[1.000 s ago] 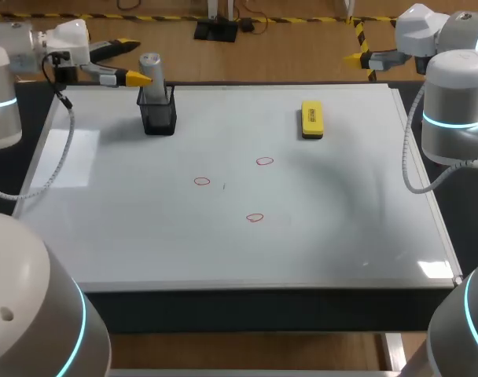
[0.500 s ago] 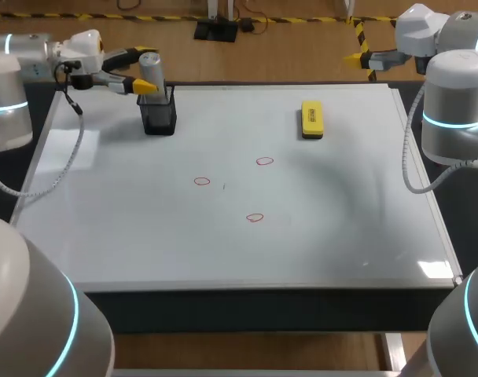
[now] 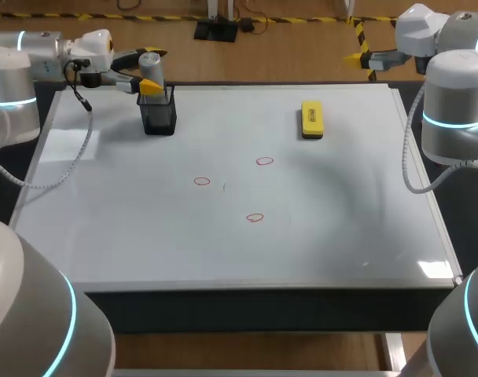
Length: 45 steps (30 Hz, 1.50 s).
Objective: Pick up the inspection probe, press it on each red-marked spot on the whiteboard one by one, put down the probe, pick up the eraser, and wipe off all the red marks.
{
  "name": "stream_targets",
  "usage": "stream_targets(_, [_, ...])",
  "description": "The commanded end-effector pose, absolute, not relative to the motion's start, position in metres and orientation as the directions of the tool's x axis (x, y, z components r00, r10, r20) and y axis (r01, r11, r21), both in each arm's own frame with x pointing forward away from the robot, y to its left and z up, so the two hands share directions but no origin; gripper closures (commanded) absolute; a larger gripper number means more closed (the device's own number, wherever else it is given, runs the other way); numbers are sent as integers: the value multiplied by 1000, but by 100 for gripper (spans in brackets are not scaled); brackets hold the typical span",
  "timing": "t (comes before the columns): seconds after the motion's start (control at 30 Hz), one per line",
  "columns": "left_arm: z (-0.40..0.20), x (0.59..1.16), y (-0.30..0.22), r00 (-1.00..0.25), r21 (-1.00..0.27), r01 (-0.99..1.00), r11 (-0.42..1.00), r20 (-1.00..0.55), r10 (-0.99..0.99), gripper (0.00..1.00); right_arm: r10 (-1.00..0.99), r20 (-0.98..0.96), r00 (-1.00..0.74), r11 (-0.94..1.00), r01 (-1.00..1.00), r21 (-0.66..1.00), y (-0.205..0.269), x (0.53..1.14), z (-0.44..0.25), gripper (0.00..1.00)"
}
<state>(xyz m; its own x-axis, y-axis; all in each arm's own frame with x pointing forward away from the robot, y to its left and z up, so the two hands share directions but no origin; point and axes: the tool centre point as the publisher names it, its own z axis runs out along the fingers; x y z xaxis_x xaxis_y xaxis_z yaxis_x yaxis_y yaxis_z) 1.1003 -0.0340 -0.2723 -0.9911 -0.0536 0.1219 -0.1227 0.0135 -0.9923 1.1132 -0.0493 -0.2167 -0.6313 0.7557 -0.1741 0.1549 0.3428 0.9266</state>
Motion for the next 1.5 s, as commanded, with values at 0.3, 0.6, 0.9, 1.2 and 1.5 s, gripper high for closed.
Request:
stream_targets(0.3, [-271, 1088, -35, -993, -994, -109, 20, 108, -48, 68, 755, -174, -632, 344, 156, 926, -50, 1114, -217, 0])
stream_targets(0.6, [-271, 1084, -32, -995, -996, -94, 7, 93, -34, 100, 755, -174, -632, 344, 156, 926, -50, 1114, -217, 0])
stream_targets(0.9, [-259, 1083, -31, -996, -998, -70, -5, 70, -49, 100, 755, -174, -632, 344, 156, 926, -50, 1114, -217, 0])
stream_targets(1.2, [-245, 1084, -32, -997, -998, -55, -8, 56, -55, 100, 755, -174, -632, 344, 156, 926, -50, 1114, -217, 0])
stream_targets(1.5, [-229, 1083, -35, -998, -999, -31, 22, 30, -51, 100, 755, -174, -632, 344, 156, 926, -50, 1114, -217, 0])
